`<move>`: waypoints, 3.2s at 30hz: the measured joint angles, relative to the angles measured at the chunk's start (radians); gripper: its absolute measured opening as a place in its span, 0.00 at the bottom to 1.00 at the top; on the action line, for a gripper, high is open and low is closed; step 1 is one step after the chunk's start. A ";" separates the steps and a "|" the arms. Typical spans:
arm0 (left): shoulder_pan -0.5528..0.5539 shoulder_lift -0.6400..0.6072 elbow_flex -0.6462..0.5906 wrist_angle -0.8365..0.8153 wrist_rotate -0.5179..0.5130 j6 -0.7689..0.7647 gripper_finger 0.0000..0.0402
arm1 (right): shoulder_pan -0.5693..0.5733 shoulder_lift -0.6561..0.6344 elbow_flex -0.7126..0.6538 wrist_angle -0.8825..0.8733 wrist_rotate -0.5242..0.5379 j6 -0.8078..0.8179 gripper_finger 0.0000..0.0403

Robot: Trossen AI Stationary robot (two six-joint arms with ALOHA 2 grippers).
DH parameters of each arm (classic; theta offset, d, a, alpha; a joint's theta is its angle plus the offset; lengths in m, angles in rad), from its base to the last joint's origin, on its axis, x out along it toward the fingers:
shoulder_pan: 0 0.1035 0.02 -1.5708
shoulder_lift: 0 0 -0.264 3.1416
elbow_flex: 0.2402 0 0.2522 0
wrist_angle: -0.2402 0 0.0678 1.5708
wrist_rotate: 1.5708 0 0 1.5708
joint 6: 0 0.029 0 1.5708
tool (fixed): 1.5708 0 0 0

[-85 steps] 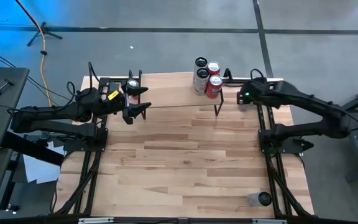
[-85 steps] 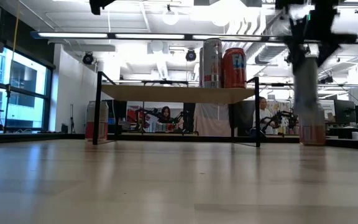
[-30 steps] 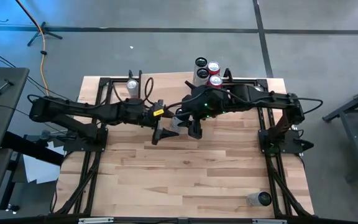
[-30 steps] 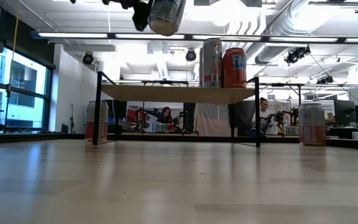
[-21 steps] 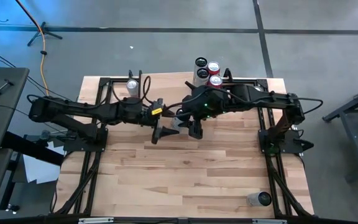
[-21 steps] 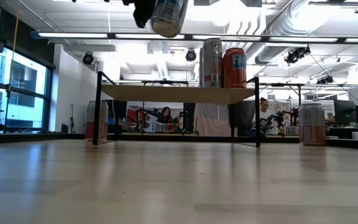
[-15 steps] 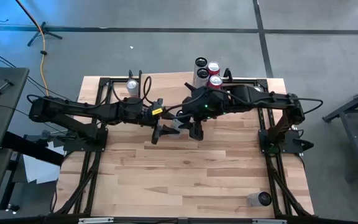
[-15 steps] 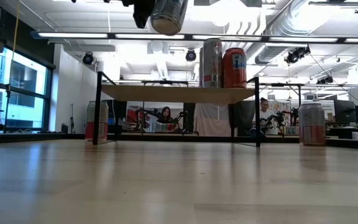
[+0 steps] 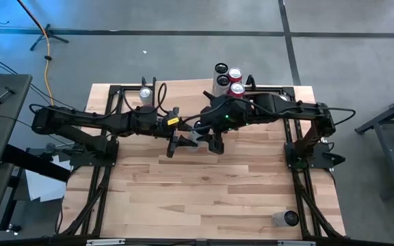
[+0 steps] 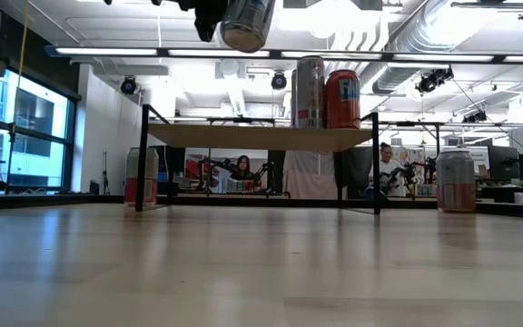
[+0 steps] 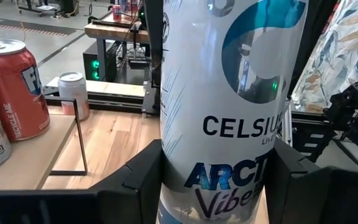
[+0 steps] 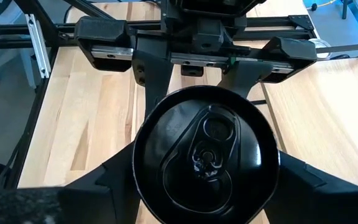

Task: Place canned beverage on shelf
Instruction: Put the top black blue soda can on the shelf

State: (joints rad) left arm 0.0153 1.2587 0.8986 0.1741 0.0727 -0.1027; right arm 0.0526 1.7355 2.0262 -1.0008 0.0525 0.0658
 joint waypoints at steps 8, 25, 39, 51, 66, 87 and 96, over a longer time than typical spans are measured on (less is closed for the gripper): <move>0.071 -0.053 -0.002 -0.103 -0.012 0.036 0.38 | -0.002 -0.010 0.009 0.020 0.072 0.012 0.96; 0.176 -0.340 -0.001 -0.316 -0.508 0.099 0.38 | -0.049 -0.173 0.003 -0.232 0.368 0.154 0.94; 0.180 -0.052 -0.002 0.003 -0.485 0.083 0.39 | 0.028 -0.223 -0.098 -0.407 0.592 0.292 0.94; 0.237 0.080 -0.137 0.469 -0.438 0.010 0.40 | 0.132 -0.525 -0.623 -0.173 0.628 0.611 0.94; 0.304 0.125 -0.268 0.580 -0.519 -0.026 0.40 | 0.117 -0.549 -0.734 0.076 0.679 0.555 0.94; 0.302 0.191 -0.268 0.585 -0.521 -0.026 0.55 | 0.117 -0.549 -0.734 0.094 0.678 0.555 0.94; 0.303 0.192 -0.268 0.582 -0.521 -0.026 0.56 | 0.117 -0.549 -0.734 0.094 0.678 0.562 0.94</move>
State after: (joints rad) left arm 0.3180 1.4502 0.6304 0.7563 -0.4480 -0.1287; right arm 0.1699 1.1866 1.2922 -0.9070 0.7300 0.6278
